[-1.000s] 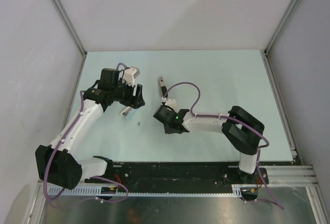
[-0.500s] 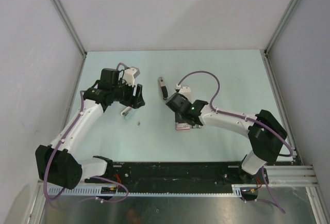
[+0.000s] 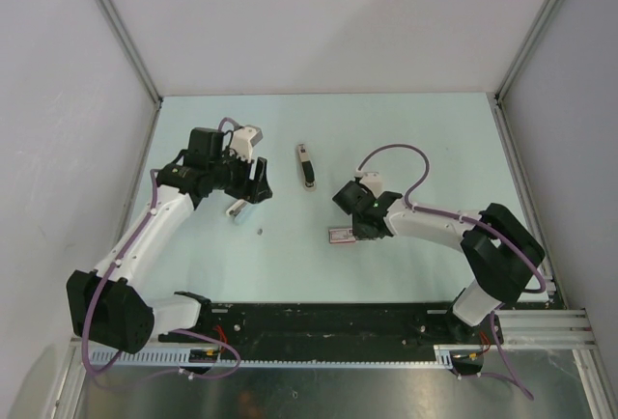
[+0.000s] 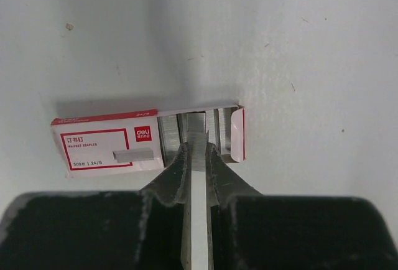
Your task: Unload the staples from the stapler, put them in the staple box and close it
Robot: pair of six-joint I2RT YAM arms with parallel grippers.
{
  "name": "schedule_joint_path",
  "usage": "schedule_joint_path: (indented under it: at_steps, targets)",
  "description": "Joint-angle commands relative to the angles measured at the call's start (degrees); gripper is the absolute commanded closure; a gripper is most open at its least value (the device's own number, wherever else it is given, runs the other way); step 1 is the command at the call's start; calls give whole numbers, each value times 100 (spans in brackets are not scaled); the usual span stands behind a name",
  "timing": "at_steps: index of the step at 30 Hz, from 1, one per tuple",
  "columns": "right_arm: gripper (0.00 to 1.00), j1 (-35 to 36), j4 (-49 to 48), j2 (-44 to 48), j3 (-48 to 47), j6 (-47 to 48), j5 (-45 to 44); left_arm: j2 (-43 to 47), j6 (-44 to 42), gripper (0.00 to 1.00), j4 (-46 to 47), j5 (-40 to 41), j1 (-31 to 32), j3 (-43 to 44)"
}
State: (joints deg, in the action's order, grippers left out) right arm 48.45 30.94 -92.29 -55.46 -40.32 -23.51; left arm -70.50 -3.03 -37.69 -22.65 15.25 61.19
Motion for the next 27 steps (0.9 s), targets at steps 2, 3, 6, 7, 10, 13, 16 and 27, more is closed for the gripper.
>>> schedule_joint_path:
  at_steps: [2, 3, 6, 7, 10, 13, 16, 27]
  targets:
    - [99, -150, -201, 216, 60, 4, -63, -15, -211, 29, 13, -158, -38, 214]
    - [98, -177, -219, 214, 79, 9, -43, -20, -218, 29, 10, -159, -39, 212]
    - [98, -231, -252, 212, 113, 14, -17, -25, -222, 29, 10, -159, -39, 210]
    - [98, -240, -262, 212, 123, 19, -11, -25, -219, 29, 9, -160, -39, 214]
    - [98, -278, -269, 224, 168, 14, 29, -41, -211, 29, 12, -160, -35, 218]
    - [97, -310, -295, 242, 209, 13, 62, -57, -204, 29, 8, -169, -34, 226]
    - [97, -325, -313, 241, 231, 8, 85, -72, -202, 29, 13, -181, -33, 233]
    - [96, -401, -343, 215, 289, 8, 118, -57, -207, 29, 9, -188, -26, 238]
